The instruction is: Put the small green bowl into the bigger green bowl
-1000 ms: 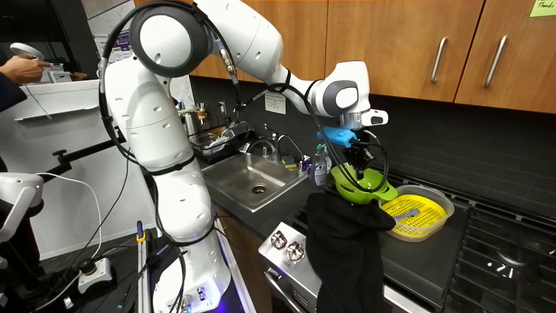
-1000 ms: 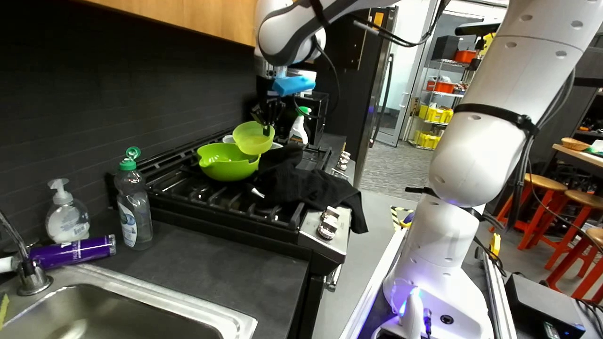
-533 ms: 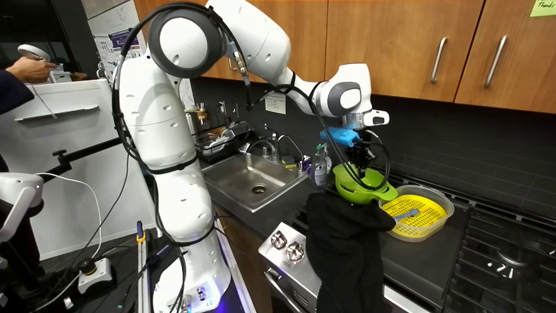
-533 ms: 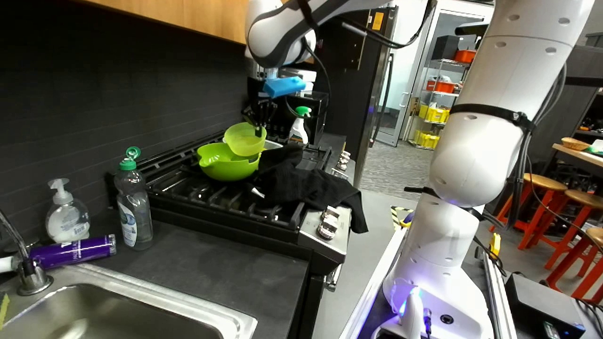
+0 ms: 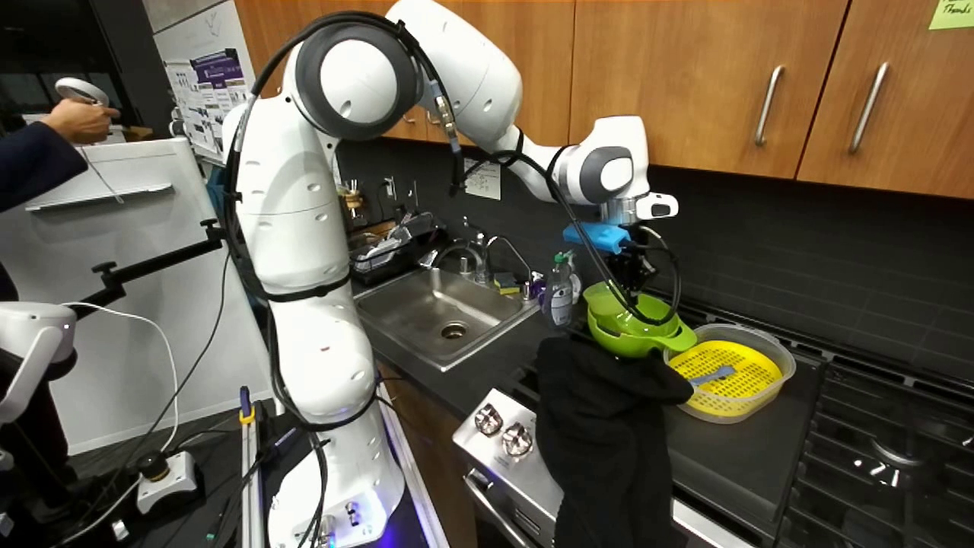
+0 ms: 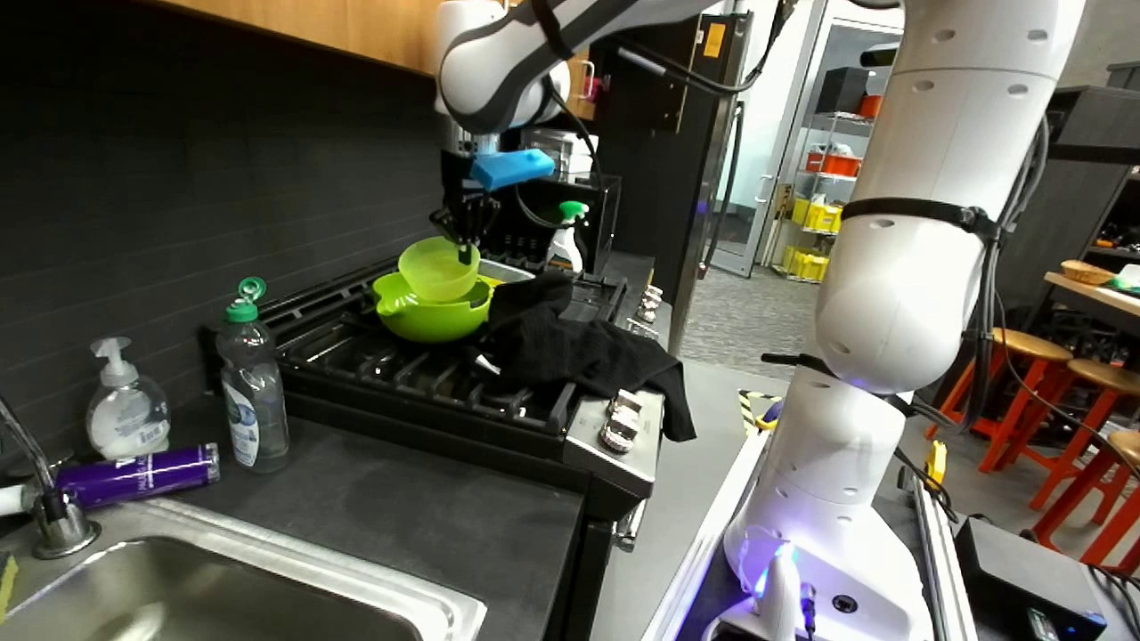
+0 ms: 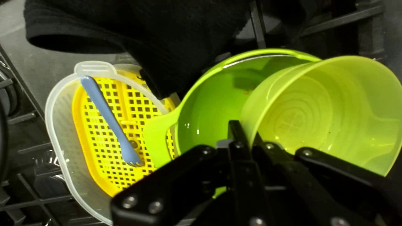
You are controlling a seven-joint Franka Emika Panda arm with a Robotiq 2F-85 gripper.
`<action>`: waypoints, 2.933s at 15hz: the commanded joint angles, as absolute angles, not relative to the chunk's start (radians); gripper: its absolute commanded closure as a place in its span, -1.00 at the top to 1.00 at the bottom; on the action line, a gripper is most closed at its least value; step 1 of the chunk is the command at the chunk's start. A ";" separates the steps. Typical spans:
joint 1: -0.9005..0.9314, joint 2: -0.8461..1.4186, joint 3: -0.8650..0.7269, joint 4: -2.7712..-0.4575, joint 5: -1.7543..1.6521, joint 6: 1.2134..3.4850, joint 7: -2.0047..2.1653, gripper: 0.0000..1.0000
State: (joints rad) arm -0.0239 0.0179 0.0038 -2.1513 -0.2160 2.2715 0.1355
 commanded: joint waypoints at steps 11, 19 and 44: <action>-0.010 0.054 -0.020 -2.093 -0.292 2.363 0.162 0.44; -0.120 -0.058 -0.125 -2.147 -0.200 2.389 0.111 1.00; -0.224 -0.346 -0.200 -2.513 -0.081 2.424 0.079 1.00</action>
State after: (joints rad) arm -0.2121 -0.3467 -0.2119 -2.5147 -0.0875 2.4255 0.0837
